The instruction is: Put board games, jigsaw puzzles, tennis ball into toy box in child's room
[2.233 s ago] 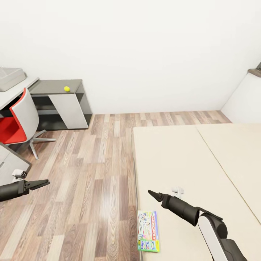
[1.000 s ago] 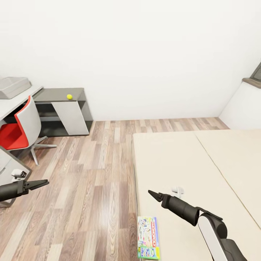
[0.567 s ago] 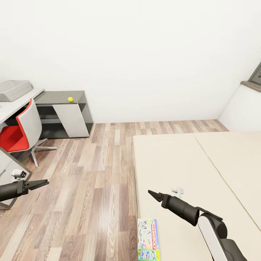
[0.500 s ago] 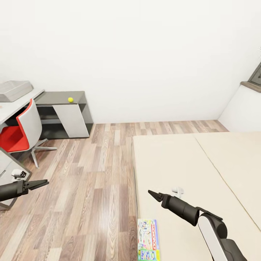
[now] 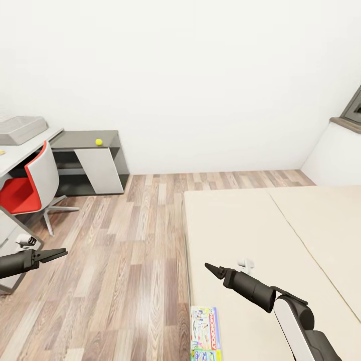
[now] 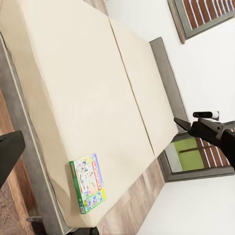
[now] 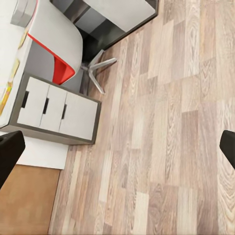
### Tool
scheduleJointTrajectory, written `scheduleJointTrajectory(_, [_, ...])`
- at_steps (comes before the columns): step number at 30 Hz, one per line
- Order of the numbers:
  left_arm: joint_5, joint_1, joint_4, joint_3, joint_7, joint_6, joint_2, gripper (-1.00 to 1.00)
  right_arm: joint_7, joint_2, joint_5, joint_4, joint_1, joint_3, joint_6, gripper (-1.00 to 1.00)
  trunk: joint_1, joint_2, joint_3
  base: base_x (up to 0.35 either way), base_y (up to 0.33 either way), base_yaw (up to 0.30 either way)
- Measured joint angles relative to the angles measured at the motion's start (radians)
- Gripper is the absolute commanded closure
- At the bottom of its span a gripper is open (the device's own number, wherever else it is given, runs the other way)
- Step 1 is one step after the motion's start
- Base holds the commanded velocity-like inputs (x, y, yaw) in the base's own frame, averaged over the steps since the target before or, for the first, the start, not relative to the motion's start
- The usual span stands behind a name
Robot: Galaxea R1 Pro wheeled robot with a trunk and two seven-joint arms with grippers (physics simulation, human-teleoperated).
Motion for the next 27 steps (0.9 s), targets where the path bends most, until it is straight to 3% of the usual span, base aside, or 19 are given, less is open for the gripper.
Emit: scheduleJointTrajectory(27, [0.0,0.0,0.0,0.0,0.0,0.0,-0.001,-1.0,0.0,0.0,0.0,0.0,0.0,0.0,0.0,-1.0,0.0,0.0,0.044,0.0,0.0,0.0])
